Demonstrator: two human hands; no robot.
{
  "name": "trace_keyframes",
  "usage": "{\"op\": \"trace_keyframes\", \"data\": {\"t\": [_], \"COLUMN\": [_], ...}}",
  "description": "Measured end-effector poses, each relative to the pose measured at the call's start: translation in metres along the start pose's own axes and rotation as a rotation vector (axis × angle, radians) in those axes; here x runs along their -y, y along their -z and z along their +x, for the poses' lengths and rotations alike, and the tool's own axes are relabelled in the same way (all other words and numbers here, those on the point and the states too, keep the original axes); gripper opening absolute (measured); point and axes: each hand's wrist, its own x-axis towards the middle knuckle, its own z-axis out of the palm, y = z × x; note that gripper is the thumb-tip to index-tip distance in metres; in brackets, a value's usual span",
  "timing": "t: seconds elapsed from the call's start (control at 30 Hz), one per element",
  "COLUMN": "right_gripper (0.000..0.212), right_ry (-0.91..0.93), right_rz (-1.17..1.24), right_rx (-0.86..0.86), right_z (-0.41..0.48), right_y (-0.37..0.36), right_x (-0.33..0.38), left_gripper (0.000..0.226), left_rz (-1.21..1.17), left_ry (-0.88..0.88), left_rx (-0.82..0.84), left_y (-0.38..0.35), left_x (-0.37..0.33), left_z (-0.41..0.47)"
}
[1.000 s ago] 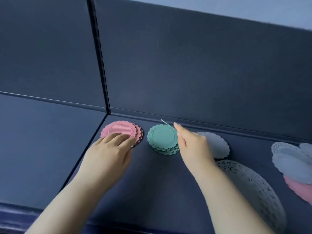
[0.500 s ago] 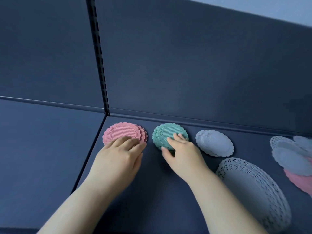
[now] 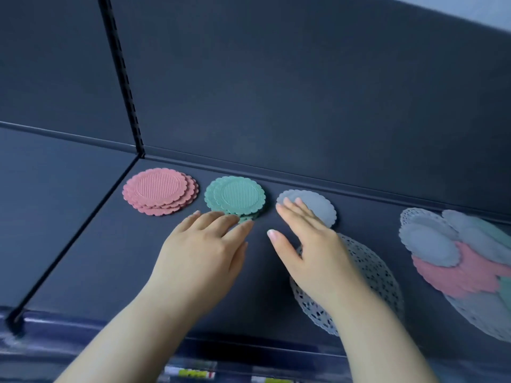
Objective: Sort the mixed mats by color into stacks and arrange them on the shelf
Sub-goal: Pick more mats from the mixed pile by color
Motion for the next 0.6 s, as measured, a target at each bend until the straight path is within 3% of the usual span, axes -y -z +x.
{"op": "trace_keyframes", "data": {"t": [0.17, 0.37, 0.6], "right_gripper": [0.058, 0.062, 0.057], "right_ry": [-0.032, -0.115, -0.150], "right_rz": [0.002, -0.045, -0.013], "right_rx": [0.107, 0.068, 0.039], "right_z": [-0.068, -0.145, -0.175], "right_y": [0.046, 0.090, 0.113], "right_x": [-0.061, -0.147, -0.186], "left_gripper": [0.037, 0.035, 0.038], "left_rz": [0.000, 0.000, 0.012], "left_ry": [0.004, -0.042, -0.033], "left_rx": [0.025, 0.049, 0.055], "left_y": [-0.007, -0.030, -0.035], "left_x": [-0.094, -0.203, -0.242], "left_z": [-0.011, -0.016, -0.024]}}
